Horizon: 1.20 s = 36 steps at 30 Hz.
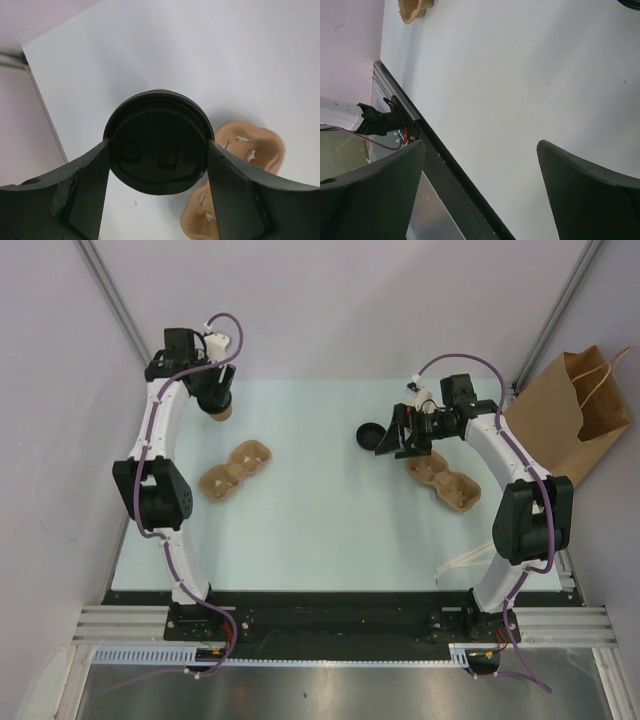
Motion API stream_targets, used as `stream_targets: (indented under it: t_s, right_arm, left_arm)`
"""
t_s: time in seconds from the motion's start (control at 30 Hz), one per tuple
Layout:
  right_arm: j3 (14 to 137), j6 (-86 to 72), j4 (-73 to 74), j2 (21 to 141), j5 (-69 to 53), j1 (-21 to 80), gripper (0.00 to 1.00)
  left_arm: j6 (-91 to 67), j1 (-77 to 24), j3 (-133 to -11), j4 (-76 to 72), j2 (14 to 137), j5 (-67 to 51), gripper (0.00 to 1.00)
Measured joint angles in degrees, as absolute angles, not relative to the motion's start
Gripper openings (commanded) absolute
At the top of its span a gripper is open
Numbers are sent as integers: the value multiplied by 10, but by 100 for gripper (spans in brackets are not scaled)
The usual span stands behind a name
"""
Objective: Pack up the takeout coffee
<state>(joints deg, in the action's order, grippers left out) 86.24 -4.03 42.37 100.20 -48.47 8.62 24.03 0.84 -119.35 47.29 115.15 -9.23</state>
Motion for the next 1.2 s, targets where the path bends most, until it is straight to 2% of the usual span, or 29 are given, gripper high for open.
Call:
stream_targets:
  t_s: [0.33,0.63,0.7,0.73,0.8,0.9,1.2]
  right_arm:
    - [860,-40,423,1002,-485,86,100]
    - [859,-40,422,1002,-485,86,100]
    - [858,-40,421,1002,-485,86,100]
    - [858,-40,422,1002,-485,86,100]
    - [858,-40,421,1002,-485,86,100]
    - [858,-40,422,1002,-485,86,100]
    - [858,-40,422,993,-485,85,100]
  left_arm:
    - [228,76,-1183,487,1218,-111,49]
    - [214,79,-1112,480,1218,-129,52]
    - [214,78,-1104,471,1218,-131,58]
    - [213,78,-1103,470,1218,-132,67]
    - [210,78,-1101,463,1218,-133,77]
    - [209,78,-1096,453,1218,-135,98]
    - [203,78,-1085,451,1207,-136,100]
